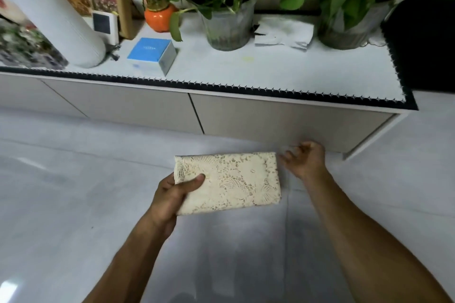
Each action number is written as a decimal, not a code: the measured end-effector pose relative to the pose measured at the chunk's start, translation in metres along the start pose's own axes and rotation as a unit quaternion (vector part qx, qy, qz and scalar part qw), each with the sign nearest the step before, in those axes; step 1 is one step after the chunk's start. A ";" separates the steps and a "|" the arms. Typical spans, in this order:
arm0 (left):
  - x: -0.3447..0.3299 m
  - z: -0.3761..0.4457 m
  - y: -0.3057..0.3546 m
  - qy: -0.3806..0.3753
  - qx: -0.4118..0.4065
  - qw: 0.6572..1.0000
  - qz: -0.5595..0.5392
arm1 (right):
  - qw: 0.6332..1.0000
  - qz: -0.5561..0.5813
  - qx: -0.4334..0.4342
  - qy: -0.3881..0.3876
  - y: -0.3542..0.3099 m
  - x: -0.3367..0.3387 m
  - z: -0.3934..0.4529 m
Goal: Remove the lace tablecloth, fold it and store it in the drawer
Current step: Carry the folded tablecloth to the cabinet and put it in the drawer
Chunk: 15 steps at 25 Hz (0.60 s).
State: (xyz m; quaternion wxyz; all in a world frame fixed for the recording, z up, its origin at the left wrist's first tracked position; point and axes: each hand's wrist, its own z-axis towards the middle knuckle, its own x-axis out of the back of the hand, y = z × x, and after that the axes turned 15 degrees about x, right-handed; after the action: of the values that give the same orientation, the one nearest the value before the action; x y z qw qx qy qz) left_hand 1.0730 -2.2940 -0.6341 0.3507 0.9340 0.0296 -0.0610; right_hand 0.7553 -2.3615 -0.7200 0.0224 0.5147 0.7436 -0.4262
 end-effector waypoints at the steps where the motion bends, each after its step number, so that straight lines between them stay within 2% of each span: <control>1: 0.003 -0.005 0.001 -0.010 -0.001 1.000 -0.015 | 1.000 0.004 0.005 -0.001 0.000 0.001 0.004; 4: 0.006 -0.015 0.008 -0.020 -0.010 0.999 -0.050 | 1.000 0.000 0.028 -0.001 0.011 0.002 -0.006; 8: 0.005 -0.023 0.018 -0.028 -0.036 0.997 -0.063 | 0.997 0.045 0.055 -0.039 0.033 -0.011 -0.025; 10: 0.004 -0.030 0.025 -0.029 -0.046 0.996 -0.065 | 0.991 0.109 0.060 -0.051 0.019 -0.017 -0.025; 13: 0.001 -0.035 0.027 -0.027 -0.055 0.996 -0.067 | 0.991 0.121 0.062 -0.009 0.005 -0.010 -0.010; 15: 0.004 -0.038 0.025 -0.021 -0.068 0.995 -0.072 | 0.988 0.133 0.081 -0.021 0.015 -0.003 0.000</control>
State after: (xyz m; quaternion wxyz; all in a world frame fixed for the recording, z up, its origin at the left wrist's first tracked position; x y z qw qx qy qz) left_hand 1.0828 -2.2874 -0.5903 0.4090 0.9018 0.0933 -0.1035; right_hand 0.7686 -2.3617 -0.7275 0.0528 0.6003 0.6307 -0.4889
